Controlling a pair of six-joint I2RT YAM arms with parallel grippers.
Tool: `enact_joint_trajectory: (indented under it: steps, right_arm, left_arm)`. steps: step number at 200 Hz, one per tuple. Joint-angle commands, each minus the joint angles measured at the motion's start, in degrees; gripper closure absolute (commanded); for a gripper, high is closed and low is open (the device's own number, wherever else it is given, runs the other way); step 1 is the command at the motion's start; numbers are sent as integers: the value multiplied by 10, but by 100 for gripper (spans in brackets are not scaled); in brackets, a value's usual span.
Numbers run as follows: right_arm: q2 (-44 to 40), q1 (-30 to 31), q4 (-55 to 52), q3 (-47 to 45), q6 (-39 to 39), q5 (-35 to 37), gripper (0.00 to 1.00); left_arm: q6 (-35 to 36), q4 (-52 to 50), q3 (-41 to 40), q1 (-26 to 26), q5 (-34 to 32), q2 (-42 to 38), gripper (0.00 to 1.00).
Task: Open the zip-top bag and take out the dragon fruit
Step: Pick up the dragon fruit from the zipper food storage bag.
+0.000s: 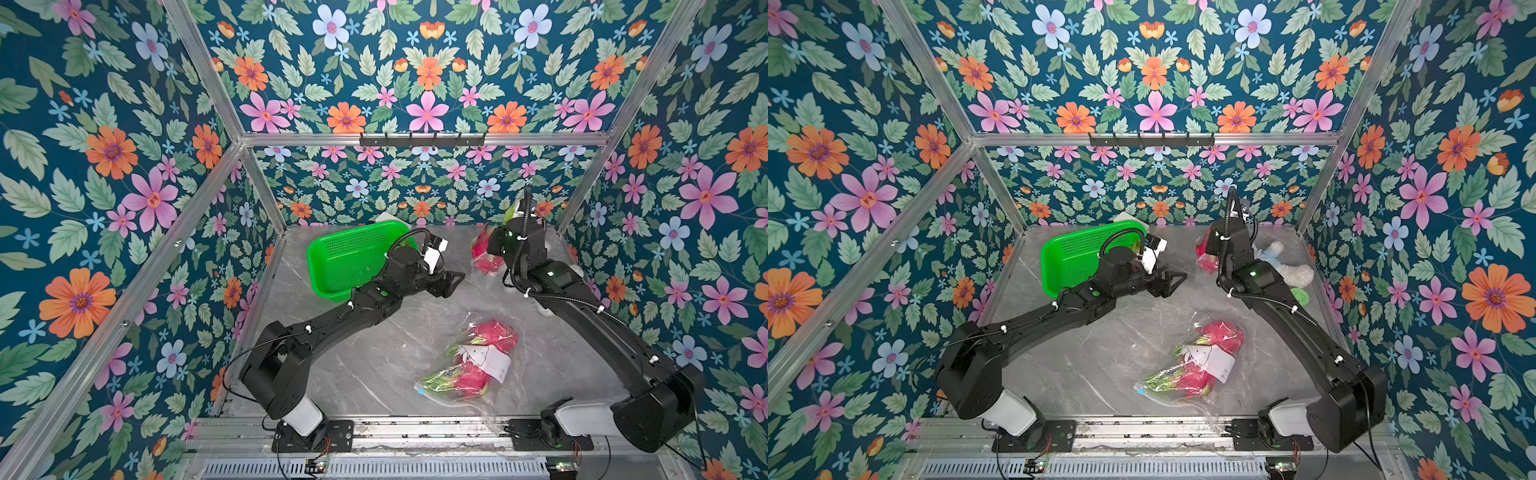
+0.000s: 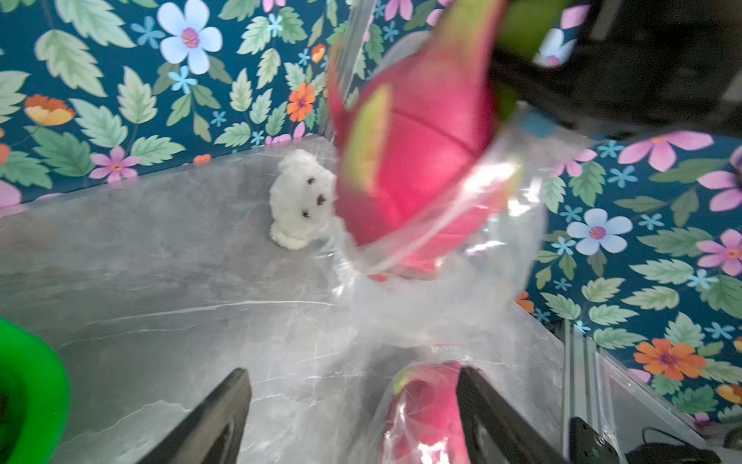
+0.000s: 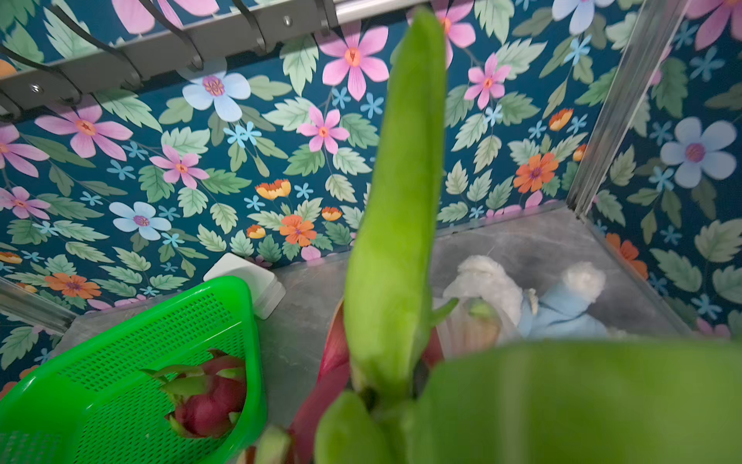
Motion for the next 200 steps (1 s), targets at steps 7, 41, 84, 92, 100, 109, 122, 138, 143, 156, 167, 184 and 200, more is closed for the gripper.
enact_joint_trajectory:
  steps: [7, 41, 84, 92, 100, 109, 122, 138, 143, 156, 167, 184, 200]
  right_arm:
    - [16, -5, 43, -8, 94, -70, 100]
    - [18, -6, 89, -25, 136, -99, 100]
    - [3, -6, 130, -51, 181, -86, 100]
    - [1, -6, 136, -57, 193, -86, 100]
    - [-4, -6, 144, -63, 200, -85, 100]
    - [-6, -5, 154, -70, 208, -81, 100]
    - [-9, -5, 165, -79, 216, -75, 100]
    - [-12, -5, 172, -85, 227, -77, 100]
    - [-14, -5, 173, -88, 230, -77, 100]
    - [-20, -6, 179, -95, 238, -78, 100]
    - [-26, -5, 183, -101, 242, -78, 100]
    - [-35, -6, 183, -106, 237, -72, 100]
    - [-45, -8, 191, -112, 228, -70, 100]
  left_arm:
    - [31, 80, -31, -24, -53, -14, 10]
    - [0, 129, -63, -29, -49, -10, 7]
    - [-49, 178, -60, -32, -35, 19, 7]
    - [-51, 178, -54, -32, -40, 27, 8]
    - [-52, 177, -46, -32, -43, 35, 9]
    - [-55, 178, -37, -32, -40, 45, 10]
    - [-68, 180, -24, -32, -24, 61, 11]
    - [-83, 178, -3, -32, -14, 85, 15]
    - [-83, 176, 2, -32, -15, 91, 17]
    - [-83, 174, 13, -32, -19, 105, 24]
    - [-82, 169, 23, -32, -21, 114, 43]
    - [-81, 163, 35, -32, -12, 125, 88]
    - [-79, 155, 41, -32, -2, 131, 100]
